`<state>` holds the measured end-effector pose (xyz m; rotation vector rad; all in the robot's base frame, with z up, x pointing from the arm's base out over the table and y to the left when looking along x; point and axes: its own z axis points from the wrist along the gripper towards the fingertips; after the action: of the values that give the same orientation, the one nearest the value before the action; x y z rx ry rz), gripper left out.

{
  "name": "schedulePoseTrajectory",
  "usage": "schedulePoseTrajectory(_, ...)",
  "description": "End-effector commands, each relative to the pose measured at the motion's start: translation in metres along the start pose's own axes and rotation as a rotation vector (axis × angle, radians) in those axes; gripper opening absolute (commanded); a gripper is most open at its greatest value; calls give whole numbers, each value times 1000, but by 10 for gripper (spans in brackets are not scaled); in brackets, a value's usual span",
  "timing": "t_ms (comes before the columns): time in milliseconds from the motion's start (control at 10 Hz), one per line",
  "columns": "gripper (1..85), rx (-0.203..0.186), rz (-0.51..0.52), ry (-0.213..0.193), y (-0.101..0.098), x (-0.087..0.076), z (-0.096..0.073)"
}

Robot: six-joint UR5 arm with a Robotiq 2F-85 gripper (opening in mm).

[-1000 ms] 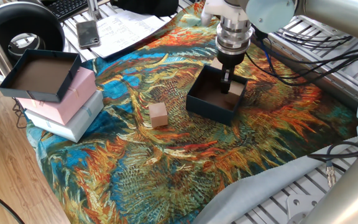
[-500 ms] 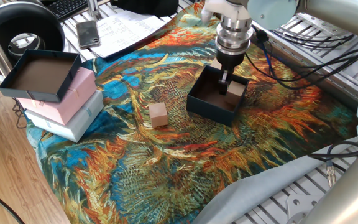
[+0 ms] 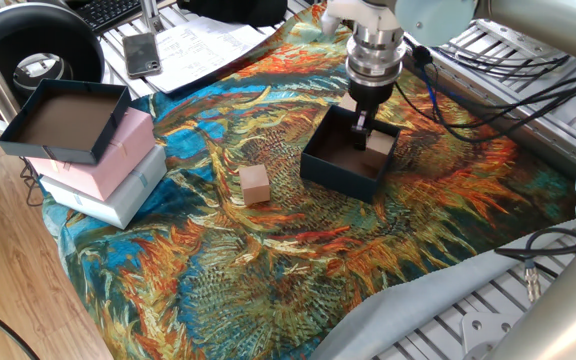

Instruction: Take everything out of the gift box

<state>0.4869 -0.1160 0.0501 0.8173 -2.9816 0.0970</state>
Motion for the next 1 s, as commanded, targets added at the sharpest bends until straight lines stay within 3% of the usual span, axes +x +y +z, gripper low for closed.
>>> schedulePoseTrajectory(0, 430, 39, -25, 9, -16, 6, -6)
schedulePoseTrajectory(300, 440, 40, -12, 32, -19, 17, -17)
schedulePoseTrajectory(500, 467, 25, -13, 7, -18, 11, -7)
schedulePoseTrajectory(700, 577, 24, -41, -20, -20, 8, -1)
schedulePoseTrajectory(900, 613, 22, -48, -41, -20, 5, 5)
